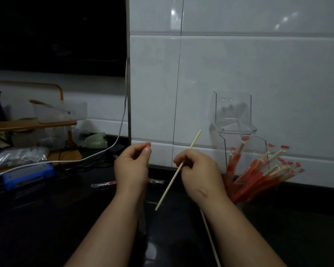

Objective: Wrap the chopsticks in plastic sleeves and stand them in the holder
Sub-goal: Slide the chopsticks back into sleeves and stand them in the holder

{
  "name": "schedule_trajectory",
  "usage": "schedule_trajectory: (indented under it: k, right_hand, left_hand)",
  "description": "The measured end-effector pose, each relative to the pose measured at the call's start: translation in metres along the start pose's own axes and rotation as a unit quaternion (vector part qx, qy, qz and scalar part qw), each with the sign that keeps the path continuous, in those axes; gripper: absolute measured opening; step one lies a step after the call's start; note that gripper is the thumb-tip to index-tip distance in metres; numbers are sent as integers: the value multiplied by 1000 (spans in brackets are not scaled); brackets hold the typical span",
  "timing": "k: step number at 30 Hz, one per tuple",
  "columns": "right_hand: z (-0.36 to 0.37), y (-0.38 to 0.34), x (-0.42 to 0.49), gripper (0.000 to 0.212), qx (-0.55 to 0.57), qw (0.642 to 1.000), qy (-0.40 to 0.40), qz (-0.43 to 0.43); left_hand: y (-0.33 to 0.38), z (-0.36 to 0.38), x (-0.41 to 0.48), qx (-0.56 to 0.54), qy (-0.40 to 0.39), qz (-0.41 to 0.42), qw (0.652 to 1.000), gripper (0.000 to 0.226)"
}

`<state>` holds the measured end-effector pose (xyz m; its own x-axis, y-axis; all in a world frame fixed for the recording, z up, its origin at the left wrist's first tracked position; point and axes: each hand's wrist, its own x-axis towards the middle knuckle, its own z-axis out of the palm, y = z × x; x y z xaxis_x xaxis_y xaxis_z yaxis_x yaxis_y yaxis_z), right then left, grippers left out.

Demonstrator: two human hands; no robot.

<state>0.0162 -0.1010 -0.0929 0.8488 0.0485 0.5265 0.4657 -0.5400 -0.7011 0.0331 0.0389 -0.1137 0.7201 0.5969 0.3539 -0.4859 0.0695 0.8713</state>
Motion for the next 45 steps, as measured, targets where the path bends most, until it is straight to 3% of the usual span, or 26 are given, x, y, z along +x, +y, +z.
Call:
schedule_trajectory:
  k: [8,14,45]
  right_hand:
    - [0,-6,-2,18,250,962,94,-53]
    - [-1,-15,-9,17,278,945,144,-97]
    - [-2,-20,-12,22,190,959,179,-113]
  left_hand:
    - [10,-1,-5,24,-26,55,998,20]
    - [10,0,-7,46,-55,78,994,26]
    - [10,1,-12,111,-104,117,981,27]
